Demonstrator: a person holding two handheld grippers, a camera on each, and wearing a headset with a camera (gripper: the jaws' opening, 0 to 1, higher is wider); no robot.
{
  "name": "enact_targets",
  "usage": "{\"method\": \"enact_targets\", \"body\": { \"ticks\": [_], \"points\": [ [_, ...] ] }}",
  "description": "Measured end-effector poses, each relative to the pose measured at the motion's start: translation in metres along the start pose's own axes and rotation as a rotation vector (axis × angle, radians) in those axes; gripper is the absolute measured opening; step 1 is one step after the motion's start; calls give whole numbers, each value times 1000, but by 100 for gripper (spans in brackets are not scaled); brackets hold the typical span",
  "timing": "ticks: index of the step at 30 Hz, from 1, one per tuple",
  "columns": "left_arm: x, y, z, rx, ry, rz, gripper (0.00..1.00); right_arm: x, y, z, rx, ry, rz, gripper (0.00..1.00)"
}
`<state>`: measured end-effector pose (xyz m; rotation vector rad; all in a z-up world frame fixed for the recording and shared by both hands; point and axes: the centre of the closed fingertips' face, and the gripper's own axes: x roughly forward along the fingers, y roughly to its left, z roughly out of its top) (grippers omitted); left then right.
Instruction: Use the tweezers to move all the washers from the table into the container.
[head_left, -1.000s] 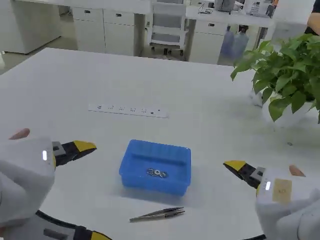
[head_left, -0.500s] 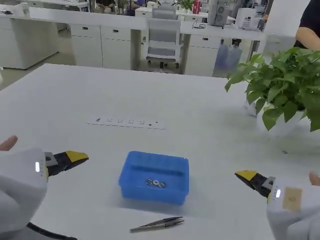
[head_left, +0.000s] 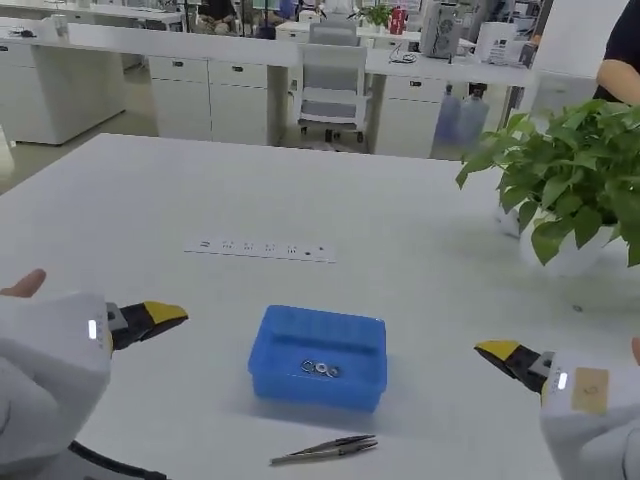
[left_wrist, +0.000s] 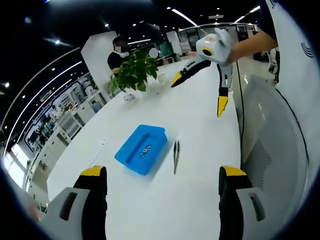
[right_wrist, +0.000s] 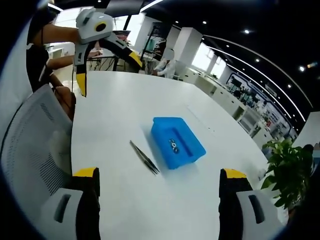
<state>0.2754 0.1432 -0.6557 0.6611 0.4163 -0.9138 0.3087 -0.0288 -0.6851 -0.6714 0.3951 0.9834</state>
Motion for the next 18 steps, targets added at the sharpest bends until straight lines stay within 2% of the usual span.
{"method": "enact_targets", "body": {
  "ticks": [2, 4, 7, 9, 13, 18],
  "points": [
    [0, 0, 1, 12, 6, 5, 98, 1, -1, -2, -3, 8, -3, 100],
    [0, 2, 7, 9, -7, 7, 98, 1, -1, -3, 0, 17, -3, 100],
    [1, 5, 14, -14, -27, 18, 98, 2, -1, 5, 64, -17, 3, 100],
    [2, 4, 15, -21, -29, 18, 98, 2, -3, 4, 50, -9, -3, 100],
    [2, 1, 15, -25, -27, 10, 99, 1, -4, 4, 41, -11, 2, 100],
    [0, 0, 9, -43, -13, 11, 99, 1, -1, 0, 37, -4, 10, 100]
  ]
}}
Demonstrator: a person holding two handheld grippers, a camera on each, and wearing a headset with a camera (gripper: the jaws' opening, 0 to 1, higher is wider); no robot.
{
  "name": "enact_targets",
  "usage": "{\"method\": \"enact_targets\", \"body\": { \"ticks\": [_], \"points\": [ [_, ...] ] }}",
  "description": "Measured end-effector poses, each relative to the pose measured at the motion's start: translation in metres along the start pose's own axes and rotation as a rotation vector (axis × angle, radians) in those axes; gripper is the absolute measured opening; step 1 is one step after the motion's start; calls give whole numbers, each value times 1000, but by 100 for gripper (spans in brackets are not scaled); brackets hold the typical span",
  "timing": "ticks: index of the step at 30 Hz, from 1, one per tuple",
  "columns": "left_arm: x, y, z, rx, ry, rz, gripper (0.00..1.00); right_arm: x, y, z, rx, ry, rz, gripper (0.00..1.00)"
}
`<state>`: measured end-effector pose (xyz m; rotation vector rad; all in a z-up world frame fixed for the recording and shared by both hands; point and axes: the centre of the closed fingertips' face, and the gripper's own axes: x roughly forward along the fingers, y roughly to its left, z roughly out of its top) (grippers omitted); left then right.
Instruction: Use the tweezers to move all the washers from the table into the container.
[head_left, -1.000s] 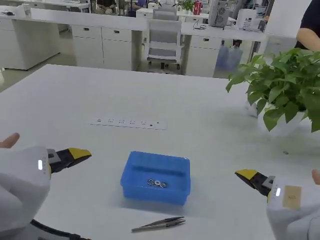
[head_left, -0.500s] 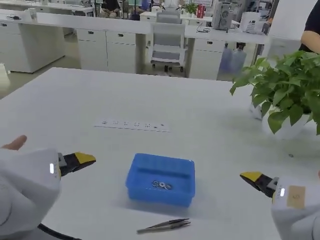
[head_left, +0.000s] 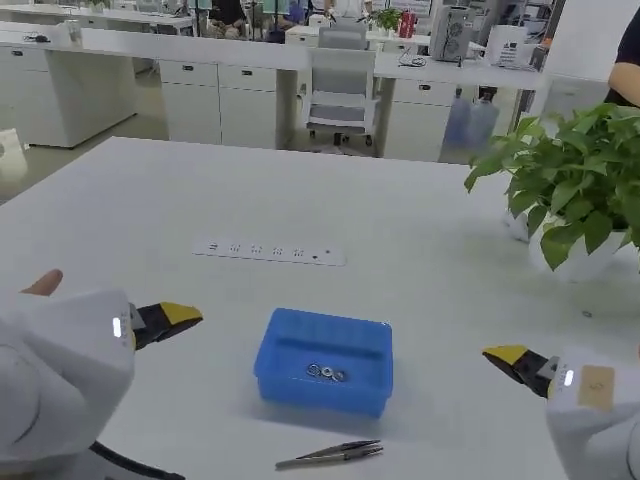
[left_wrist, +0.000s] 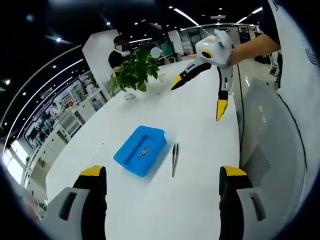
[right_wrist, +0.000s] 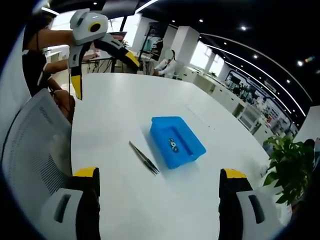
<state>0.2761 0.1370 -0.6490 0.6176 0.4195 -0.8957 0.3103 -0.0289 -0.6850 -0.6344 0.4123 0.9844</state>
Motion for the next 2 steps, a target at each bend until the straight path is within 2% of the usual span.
{"method": "enact_targets", "body": {
  "ticks": [2],
  "points": [
    [-1, -1, -3, -8, 8, -1, 99, 0, 3, -1, 7, 1, 10, 100]
  ]
}}
